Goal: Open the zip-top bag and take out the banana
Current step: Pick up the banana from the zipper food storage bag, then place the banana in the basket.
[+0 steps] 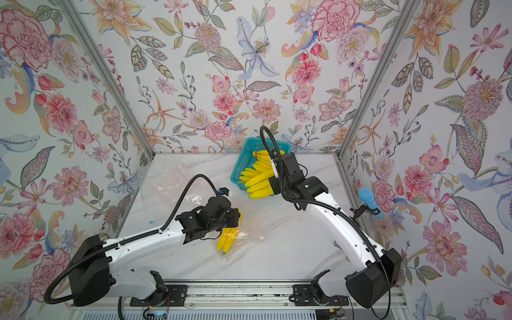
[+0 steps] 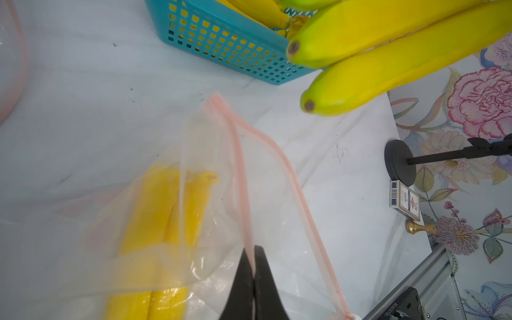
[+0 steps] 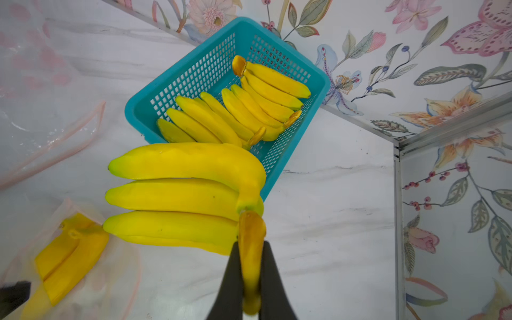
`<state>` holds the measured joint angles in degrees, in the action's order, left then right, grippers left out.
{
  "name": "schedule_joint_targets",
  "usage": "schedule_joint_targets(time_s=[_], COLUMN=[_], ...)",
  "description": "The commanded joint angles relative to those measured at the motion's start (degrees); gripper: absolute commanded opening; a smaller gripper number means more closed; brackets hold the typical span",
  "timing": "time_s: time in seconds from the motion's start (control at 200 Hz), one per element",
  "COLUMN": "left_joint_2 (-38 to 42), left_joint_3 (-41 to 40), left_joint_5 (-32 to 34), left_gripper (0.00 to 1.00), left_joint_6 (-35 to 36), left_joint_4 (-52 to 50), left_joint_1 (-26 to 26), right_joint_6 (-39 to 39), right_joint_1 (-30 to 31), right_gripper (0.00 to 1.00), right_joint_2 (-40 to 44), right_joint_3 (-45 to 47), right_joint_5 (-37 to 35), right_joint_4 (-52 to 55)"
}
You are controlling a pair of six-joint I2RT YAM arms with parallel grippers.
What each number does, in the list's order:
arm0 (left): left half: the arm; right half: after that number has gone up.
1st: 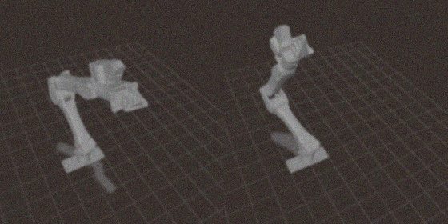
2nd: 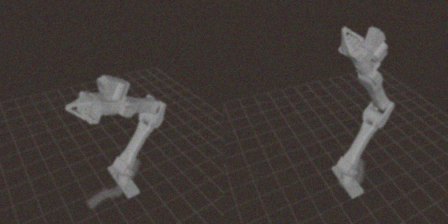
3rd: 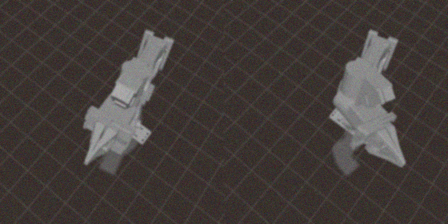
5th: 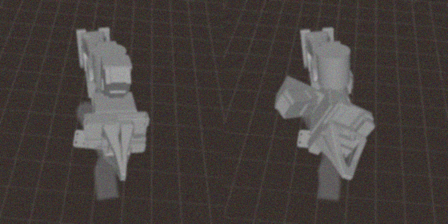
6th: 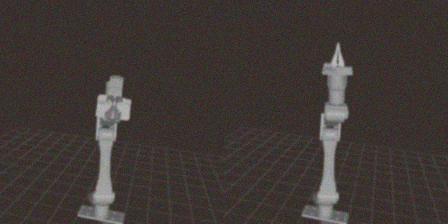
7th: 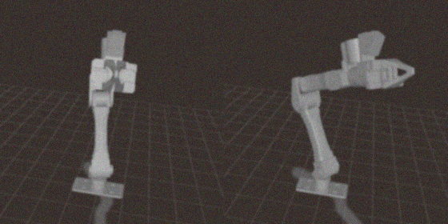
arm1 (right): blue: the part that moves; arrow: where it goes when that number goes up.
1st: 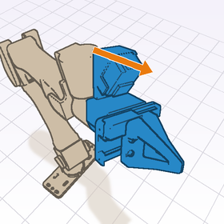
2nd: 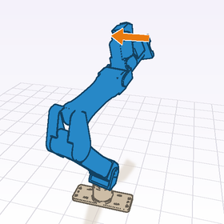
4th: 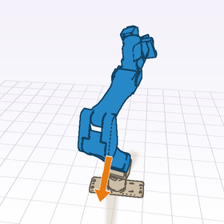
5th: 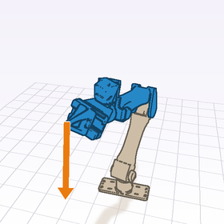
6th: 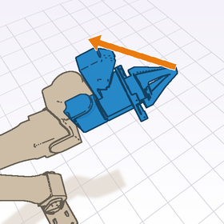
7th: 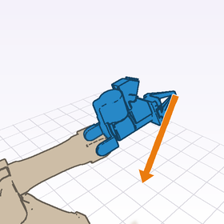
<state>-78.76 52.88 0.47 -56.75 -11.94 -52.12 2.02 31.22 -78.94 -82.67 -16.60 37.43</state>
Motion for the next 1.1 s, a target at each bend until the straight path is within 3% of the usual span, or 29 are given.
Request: schedule_joint_targets(time_s=[0.0,0.37,0.771,0.851,0.996,1.096], left_joint_2=[1.9,2.0,1.1,-0.1,-1.9,-2.6], left_joint_3=[-0.5,0.9,-0.9,-0.4,0.5,0.3], left_joint_5=[-0.4,-4.5,-11.0,-12.6,-16.3,-19.2], left_gripper=[0.0,0.0,0.0,0.0,0.0,0.0], left_joint_6=[1.2,4.7,7.9,9.7,13.9,16.7], left_joint_4=[-1.0,-2.9,0.8,1.1,1.6,2.3], left_joint_1=[0.5,2.0,4.5,5.0,5.9,6.7], right_joint_6=[-3.3,-20.1,-21.6,-21.4,-20.5,-20.4], right_joint_1=[-2.9,-10.0,-8.6,-7.9,-6.9,-6.1], right_gripper=[0.0,0.0,0.03,0.08,0.29,0.37], right_joint_2=[-2.9,-19.8,-35.8,-36.7,-37.5,-37.4], right_joint_3=[-4.6,-10.4,-19.0,-19.3,-19.8,-20.8], right_joint_5=[3.2,11.8,11.7,11.1,10.2,8.0], right_joint_4=[-3.4,-18.8,-20.8,-20.1,-18.4,-15.8])
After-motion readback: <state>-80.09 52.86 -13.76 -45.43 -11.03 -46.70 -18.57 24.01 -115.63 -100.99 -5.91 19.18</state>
